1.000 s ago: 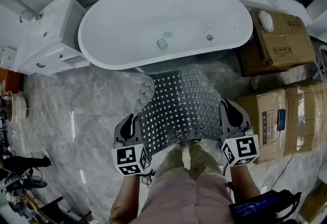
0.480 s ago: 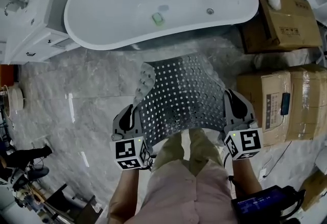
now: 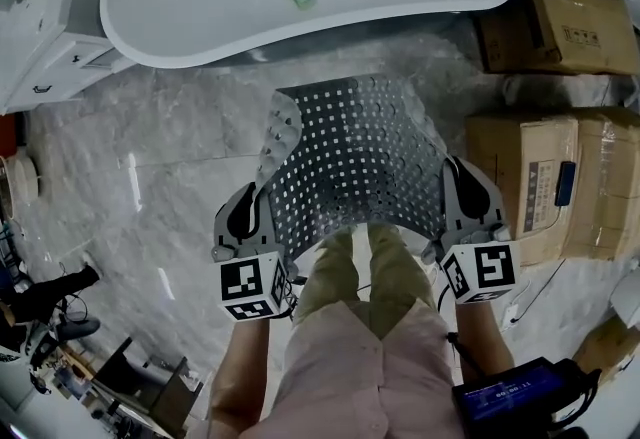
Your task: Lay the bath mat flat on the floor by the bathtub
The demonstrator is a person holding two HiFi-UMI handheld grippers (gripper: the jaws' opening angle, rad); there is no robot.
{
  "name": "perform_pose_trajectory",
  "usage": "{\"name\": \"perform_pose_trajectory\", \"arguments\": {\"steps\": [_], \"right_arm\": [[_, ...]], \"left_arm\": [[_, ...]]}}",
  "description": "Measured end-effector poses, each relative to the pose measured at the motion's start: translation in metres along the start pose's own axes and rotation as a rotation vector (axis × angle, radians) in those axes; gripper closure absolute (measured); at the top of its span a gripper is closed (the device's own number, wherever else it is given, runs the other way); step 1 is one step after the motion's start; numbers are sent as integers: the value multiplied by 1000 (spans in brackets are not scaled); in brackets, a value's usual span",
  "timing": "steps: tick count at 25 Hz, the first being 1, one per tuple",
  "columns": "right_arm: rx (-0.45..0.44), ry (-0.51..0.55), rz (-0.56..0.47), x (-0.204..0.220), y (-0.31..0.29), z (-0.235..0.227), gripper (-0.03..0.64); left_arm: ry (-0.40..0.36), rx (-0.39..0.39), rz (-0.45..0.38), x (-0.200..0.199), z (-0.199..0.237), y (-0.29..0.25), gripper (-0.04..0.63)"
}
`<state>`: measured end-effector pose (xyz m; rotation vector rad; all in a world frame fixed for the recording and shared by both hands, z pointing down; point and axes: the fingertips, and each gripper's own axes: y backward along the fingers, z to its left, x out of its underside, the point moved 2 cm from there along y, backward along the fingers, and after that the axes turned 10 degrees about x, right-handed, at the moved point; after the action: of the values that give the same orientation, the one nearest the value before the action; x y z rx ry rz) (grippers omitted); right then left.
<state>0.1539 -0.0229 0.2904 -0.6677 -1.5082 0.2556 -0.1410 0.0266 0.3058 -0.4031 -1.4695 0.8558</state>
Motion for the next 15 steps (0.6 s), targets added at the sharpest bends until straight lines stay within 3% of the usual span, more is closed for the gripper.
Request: {"name": "perform_pose_trajectory", "arguments": {"steps": [15], "right_arm": [[-7, 13, 68, 51, -41, 9, 586]], "left_arm": [[48, 25, 83, 55, 6, -47, 554]]}}
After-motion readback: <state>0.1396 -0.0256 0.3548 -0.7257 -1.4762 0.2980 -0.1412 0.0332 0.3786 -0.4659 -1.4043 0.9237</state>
